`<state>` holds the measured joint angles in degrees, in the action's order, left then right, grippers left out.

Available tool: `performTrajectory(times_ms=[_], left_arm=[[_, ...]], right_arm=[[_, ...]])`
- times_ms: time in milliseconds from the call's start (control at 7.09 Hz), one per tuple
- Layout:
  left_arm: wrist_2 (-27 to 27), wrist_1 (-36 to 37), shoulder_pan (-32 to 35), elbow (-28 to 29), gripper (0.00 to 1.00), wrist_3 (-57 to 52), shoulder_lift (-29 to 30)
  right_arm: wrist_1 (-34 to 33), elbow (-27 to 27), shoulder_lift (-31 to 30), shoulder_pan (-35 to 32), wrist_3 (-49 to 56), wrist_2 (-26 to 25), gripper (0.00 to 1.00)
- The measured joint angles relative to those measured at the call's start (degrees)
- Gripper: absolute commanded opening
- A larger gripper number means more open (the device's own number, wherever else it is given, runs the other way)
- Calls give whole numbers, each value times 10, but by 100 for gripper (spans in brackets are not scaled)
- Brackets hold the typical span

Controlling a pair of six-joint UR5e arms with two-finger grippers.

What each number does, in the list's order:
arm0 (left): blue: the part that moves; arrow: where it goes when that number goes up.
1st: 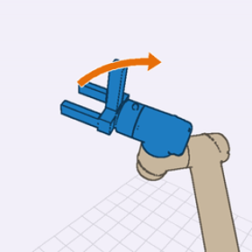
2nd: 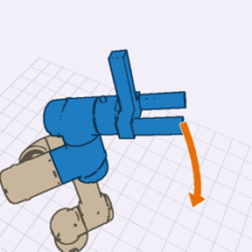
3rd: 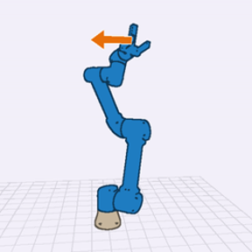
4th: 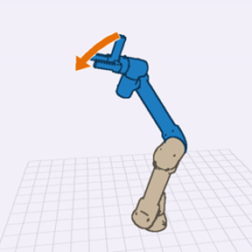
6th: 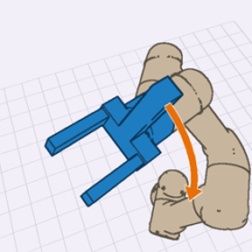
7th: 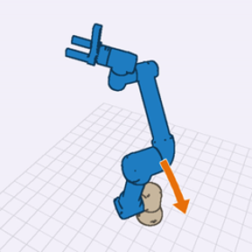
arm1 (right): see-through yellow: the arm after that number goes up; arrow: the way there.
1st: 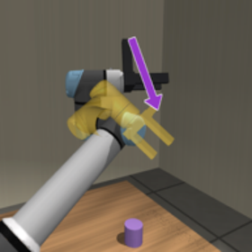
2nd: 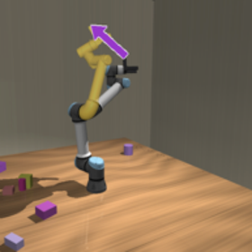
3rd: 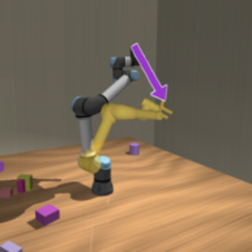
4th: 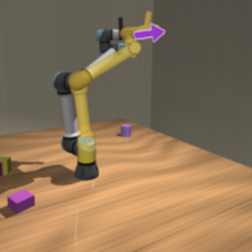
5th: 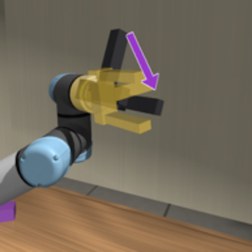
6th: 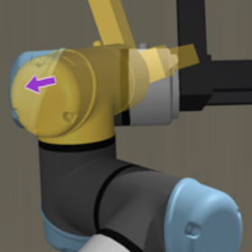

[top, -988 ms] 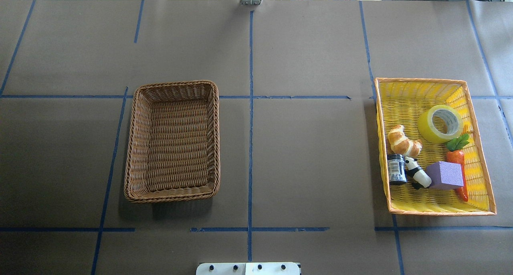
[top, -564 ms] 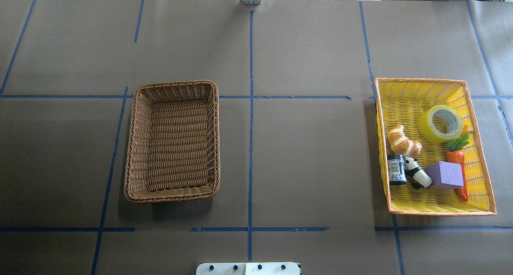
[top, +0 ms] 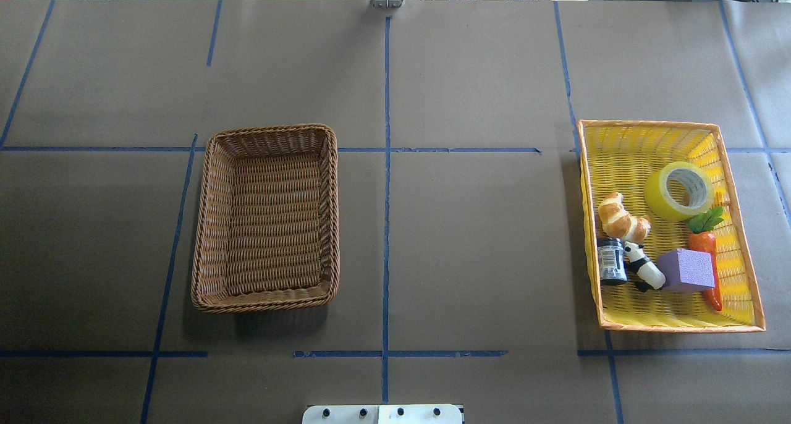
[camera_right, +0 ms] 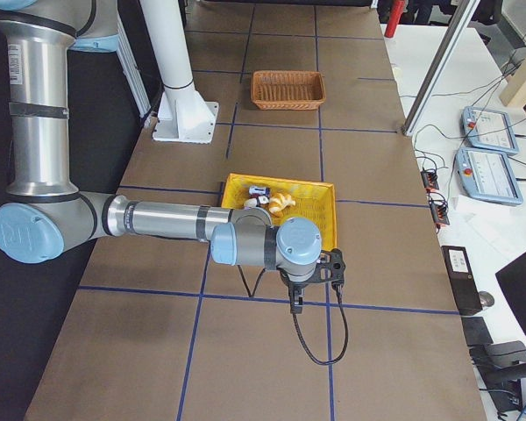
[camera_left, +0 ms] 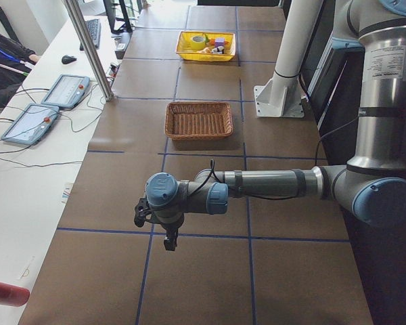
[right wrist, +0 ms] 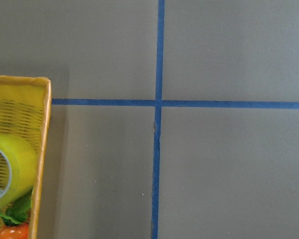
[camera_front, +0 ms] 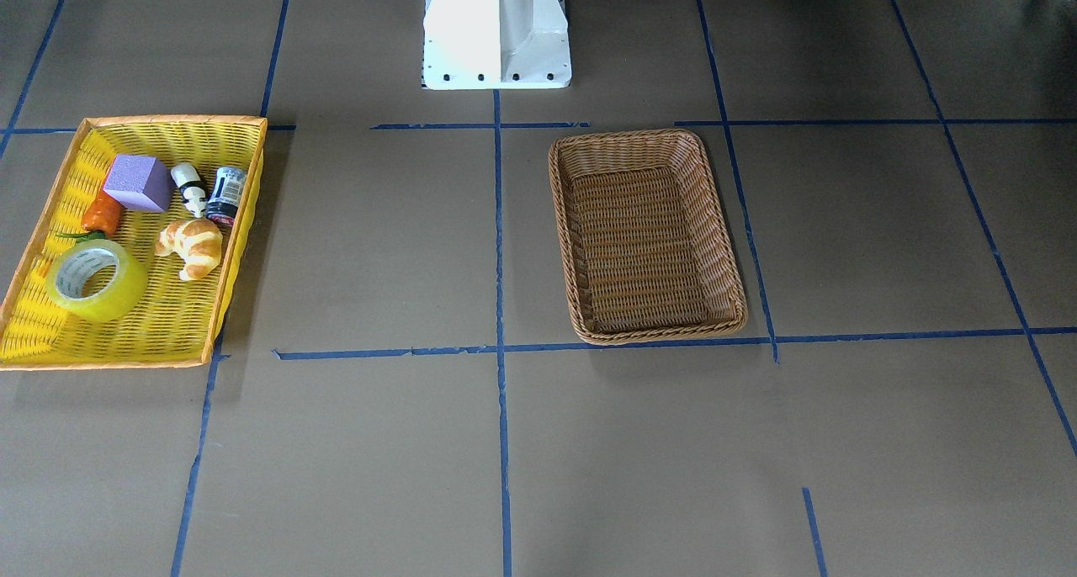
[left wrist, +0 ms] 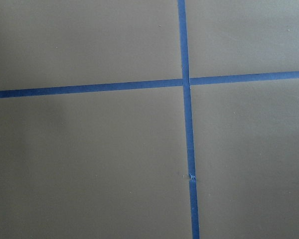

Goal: Move tape to another basket

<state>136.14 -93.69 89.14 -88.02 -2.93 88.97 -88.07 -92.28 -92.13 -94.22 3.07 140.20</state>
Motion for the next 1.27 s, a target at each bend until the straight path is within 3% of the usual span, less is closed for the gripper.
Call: performTrajectory(times_ms=[564, 988, 1270], left_arm=[[0, -1, 0, -4, 100, 0, -1], [-1, -1, 0, -3, 100, 0, -1], [0, -1, 0, -2, 100, 0, -1]], right_arm=[[-4, -52, 42, 53, -89, -8, 100], [13, -100, 51, 172, -223, -37, 99], [64, -105, 42, 234, -308, -64, 99]])
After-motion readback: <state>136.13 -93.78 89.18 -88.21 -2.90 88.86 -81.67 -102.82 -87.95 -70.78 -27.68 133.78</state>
